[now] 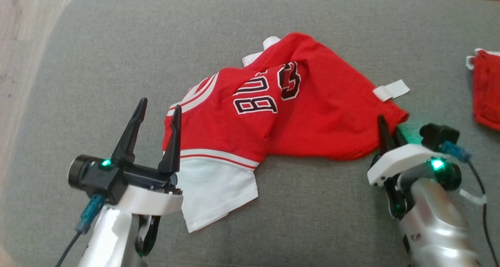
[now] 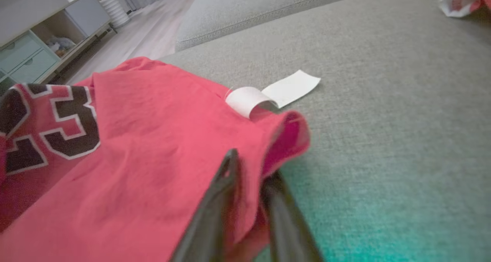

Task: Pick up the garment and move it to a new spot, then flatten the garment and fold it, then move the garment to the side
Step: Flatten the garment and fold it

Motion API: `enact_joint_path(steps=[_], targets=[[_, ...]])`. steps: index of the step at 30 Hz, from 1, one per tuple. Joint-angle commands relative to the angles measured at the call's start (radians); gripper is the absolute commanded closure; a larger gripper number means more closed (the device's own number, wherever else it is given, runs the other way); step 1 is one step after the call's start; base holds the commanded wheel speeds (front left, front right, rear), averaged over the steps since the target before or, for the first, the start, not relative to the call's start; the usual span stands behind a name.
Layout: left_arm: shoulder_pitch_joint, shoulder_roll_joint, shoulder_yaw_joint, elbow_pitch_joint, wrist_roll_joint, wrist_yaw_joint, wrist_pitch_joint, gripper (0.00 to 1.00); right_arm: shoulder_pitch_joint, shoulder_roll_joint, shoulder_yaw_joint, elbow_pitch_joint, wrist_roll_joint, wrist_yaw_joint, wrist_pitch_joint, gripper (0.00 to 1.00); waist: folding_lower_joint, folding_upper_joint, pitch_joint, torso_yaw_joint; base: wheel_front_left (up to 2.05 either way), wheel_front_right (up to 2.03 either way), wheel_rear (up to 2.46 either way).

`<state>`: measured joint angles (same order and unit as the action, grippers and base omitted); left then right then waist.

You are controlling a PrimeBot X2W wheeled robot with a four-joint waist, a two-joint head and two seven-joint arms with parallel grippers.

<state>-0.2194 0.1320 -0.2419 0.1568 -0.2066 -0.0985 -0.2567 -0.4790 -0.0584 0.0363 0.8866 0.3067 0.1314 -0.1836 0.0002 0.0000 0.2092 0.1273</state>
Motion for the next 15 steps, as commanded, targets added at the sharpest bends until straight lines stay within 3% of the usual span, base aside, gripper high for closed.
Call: enact_joint_path(steps=[1,5,10,15], targets=[[-0.023,0.001,0.049,-0.025,0.012,-0.005,-0.005,0.00,-0.013,0.008,0.022,-0.007,-0.033,-0.001,-0.034,1.00,-0.0002,0.0000,-0.021,-0.010,0.00,0.00,0.00],[-0.003,-0.011,0.062,-0.020,0.022,-0.013,-0.005,0.00,-0.016,0.008,-0.047,-0.043,-0.150,-0.001,-0.068,1.00,-0.0002,0.0000,-0.064,-0.027,0.00,0.00,0.00],[0.024,-0.027,0.075,-0.022,0.029,-0.019,-0.005,0.00,0.020,0.008,-0.156,-0.201,-0.331,-0.001,-0.073,1.00,-0.0002,0.0000,-0.111,-0.044,0.00,0.00,0.00],[0.043,-0.043,0.071,-0.023,0.033,-0.024,-0.005,0.00,0.049,-0.006,-0.213,-0.386,-0.461,-0.001,0.015,1.00,-0.0002,0.0000,-0.137,-0.042,0.00,0.00,0.00]])
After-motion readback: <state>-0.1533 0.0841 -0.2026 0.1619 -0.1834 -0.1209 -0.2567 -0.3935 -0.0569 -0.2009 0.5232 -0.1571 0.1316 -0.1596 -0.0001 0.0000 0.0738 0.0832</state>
